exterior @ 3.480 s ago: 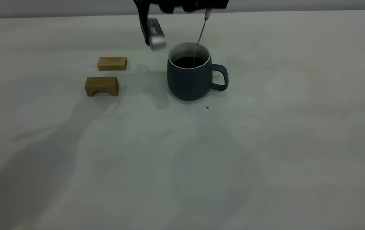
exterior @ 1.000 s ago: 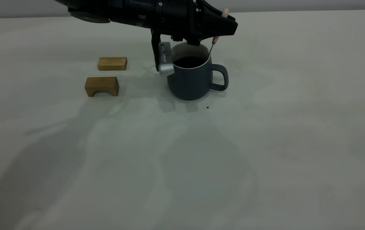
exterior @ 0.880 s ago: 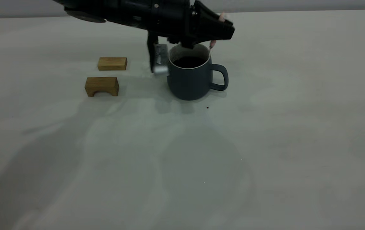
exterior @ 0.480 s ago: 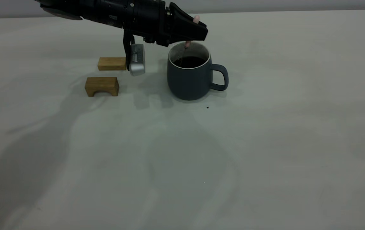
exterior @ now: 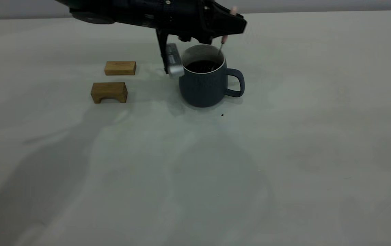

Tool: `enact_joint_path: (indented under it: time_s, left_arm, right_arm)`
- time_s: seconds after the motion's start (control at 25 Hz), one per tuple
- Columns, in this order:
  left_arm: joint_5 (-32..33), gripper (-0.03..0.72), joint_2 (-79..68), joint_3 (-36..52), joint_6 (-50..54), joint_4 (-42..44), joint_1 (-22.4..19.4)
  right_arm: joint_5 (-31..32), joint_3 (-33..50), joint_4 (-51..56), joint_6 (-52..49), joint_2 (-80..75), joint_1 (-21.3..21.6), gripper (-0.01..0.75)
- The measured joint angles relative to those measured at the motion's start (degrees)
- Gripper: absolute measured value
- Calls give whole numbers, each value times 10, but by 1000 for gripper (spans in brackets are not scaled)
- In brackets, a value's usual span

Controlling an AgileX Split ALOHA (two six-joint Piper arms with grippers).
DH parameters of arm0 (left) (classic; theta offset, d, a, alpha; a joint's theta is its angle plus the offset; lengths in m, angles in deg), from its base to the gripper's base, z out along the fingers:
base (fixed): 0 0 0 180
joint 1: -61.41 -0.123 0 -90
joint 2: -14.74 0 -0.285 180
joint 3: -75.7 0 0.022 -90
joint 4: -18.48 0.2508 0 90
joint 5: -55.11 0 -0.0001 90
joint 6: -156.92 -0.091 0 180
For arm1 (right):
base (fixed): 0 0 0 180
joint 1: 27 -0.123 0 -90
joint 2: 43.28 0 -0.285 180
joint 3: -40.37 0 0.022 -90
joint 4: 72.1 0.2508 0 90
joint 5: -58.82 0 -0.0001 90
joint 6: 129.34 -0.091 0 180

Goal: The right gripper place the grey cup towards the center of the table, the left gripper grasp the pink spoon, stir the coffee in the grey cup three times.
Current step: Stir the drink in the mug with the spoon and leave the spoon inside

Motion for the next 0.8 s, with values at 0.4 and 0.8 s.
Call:
enact_joint_path:
  time_s: [0.4, 0.8]
  left_arm:
    - [54, 135, 0, 0, -1, 135, -23]
    - [32, 135, 0, 0, -1, 127, -39]
  right_arm:
    - [0, 0, 0, 0, 0, 0, 578]
    - [0, 0, 0, 0, 0, 0, 578]
